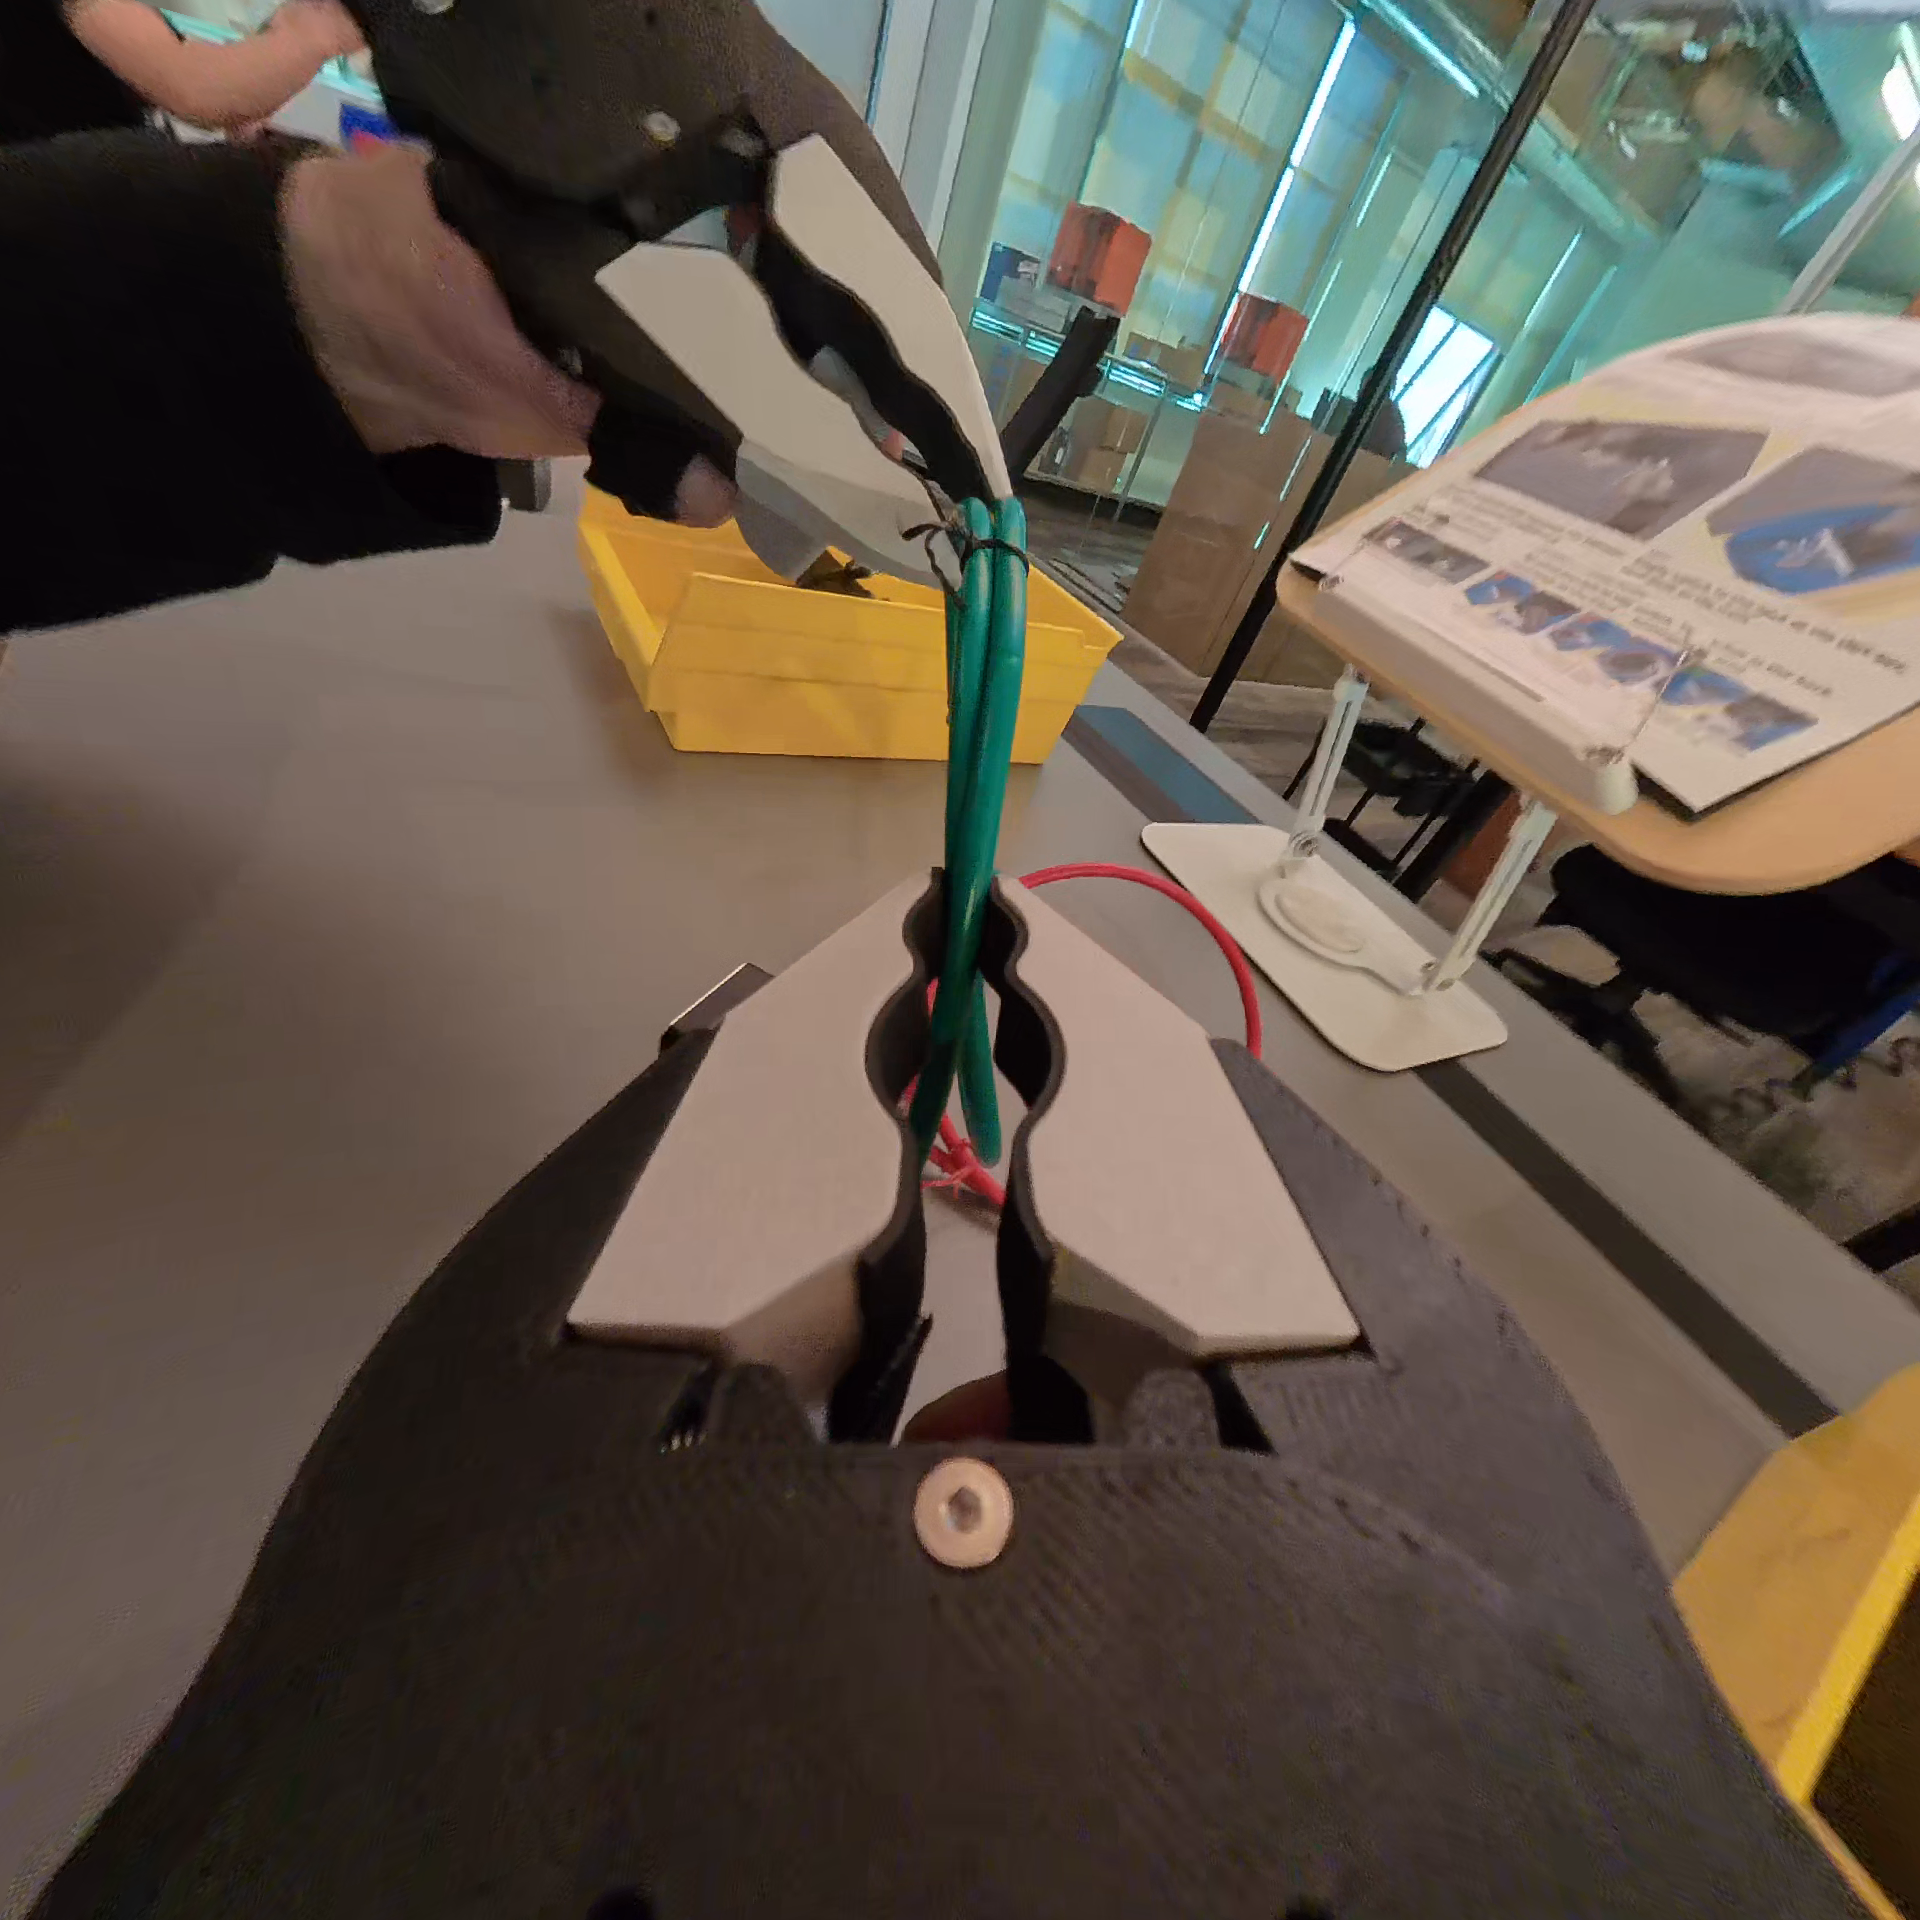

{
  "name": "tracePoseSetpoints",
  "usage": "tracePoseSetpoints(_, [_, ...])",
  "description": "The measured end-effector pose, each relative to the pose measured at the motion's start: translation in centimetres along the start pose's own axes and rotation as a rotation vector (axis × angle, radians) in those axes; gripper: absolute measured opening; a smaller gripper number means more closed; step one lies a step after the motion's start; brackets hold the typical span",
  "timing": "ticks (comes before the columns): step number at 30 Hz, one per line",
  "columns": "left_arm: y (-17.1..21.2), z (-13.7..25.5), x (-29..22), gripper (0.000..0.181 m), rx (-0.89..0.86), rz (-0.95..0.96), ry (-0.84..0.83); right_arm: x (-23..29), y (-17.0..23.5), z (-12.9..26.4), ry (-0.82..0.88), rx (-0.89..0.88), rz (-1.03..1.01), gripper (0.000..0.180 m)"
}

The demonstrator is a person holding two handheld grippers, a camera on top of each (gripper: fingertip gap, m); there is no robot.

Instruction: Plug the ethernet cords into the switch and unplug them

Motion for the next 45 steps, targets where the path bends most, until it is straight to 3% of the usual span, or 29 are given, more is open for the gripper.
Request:
tracePoseSetpoints(5, [1.9, 2.4, -0.5, 0.015, -0.117, 0.232, 0.135, 2.6, -0.6, 0.4, -0.052, 0.026, 0.255, 0.002])
tracePoseSetpoints(11, [4.9, 4.3, -1.5, 0.015, -0.007, 0.304, 0.088, 7.9, 1.3, 0.9, -0.212, 0.134, 0.408, 0.002])
tracePoseSetpoints(17, [7.6, 1.1, -5.2, 0.024, 0.277, 0.168, 0.127, 12.2, 4.0, 1.1, -0.396, 0.271, 0.343, 0.002])
tracePoseSetpoints(25, [11.7, -4.7, -6.9, 0.039, 0.509, 0.143, 0.165, 14.4, 5.4, 1.1, -0.509, 0.283, 0.368, 0.002])
tracePoseSetpoints(38, [12.2, -5.2, -7.5, 0.012, 0.384, 0.379, 0.276, 15.1, 7.0, 1.0, -0.563, 0.326, 0.370, 0.004])
tracePoseSetpoints(45, [12.1, -4.5, -8.0, 0.011, 0.295, 0.493, 0.173, 12.5, 5.5, 1.0, -0.518, 0.262, 0.132, 0.032])
Point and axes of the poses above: each gripper's, where its closed fingertips meet, z back along the fingers, y out of its underside, x = y × z across the jaws, the point moved 5 cm from there along z, back along the fingers, and after that the axes turned 11 degrees about y, right-handed, at the moved point
